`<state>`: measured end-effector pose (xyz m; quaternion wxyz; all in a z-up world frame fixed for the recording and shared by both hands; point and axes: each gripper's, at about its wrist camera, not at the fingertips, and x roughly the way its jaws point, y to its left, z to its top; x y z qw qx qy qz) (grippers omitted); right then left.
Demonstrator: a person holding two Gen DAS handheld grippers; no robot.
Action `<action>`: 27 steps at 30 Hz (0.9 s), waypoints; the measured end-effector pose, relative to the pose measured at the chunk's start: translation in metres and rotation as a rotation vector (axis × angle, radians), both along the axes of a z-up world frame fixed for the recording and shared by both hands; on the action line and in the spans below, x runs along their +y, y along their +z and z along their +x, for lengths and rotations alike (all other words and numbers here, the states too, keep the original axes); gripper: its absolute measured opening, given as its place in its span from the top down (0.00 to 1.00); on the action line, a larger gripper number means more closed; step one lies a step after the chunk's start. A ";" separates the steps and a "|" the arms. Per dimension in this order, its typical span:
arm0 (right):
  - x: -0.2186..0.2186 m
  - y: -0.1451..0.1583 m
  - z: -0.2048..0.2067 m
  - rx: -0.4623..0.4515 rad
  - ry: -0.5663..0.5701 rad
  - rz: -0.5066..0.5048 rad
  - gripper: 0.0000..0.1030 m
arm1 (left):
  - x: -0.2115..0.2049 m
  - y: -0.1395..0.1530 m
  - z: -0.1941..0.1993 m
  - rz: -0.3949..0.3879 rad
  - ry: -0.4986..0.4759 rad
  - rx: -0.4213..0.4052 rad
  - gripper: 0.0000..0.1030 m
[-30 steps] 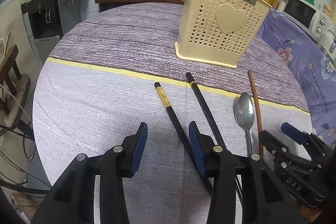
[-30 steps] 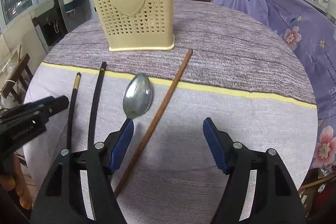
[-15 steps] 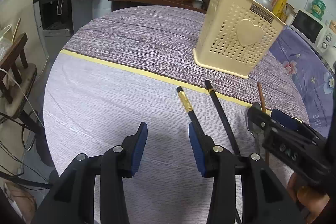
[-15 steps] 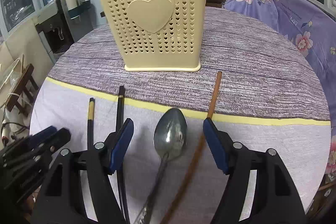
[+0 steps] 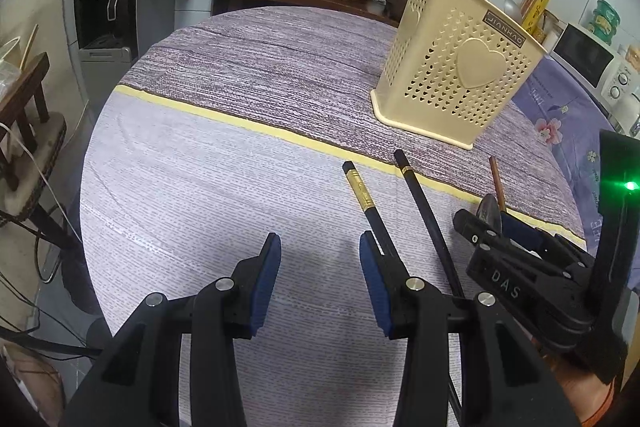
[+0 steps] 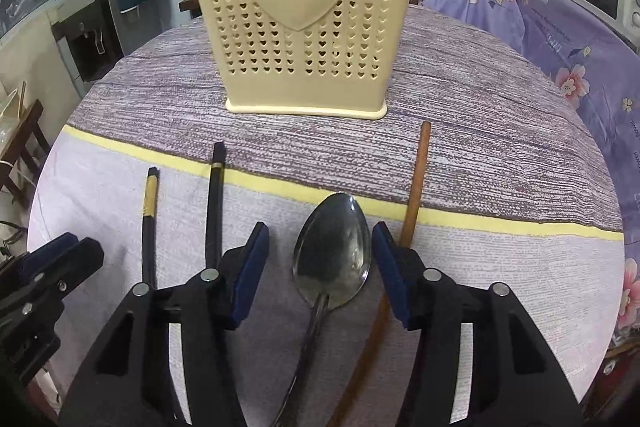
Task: Organize utensils
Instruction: 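Move both tools back over the steel spoon and black chopsticks, then grasp the steel spoon with the right tool while the left grasps a gold-tipped black chopstick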
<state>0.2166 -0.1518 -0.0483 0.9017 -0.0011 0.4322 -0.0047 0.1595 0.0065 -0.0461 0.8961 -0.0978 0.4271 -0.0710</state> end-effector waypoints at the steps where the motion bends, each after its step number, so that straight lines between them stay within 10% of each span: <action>1: 0.000 0.000 -0.001 0.001 0.001 -0.001 0.50 | 0.000 0.000 0.000 0.001 -0.001 0.001 0.60; 15: -0.010 0.007 -0.009 -0.022 0.034 0.115 0.63 | -0.008 0.001 0.000 0.017 -0.011 0.005 0.60; 27: -0.050 0.088 -0.059 -0.241 0.094 0.239 0.63 | -0.017 0.001 0.017 0.006 -0.023 0.031 0.60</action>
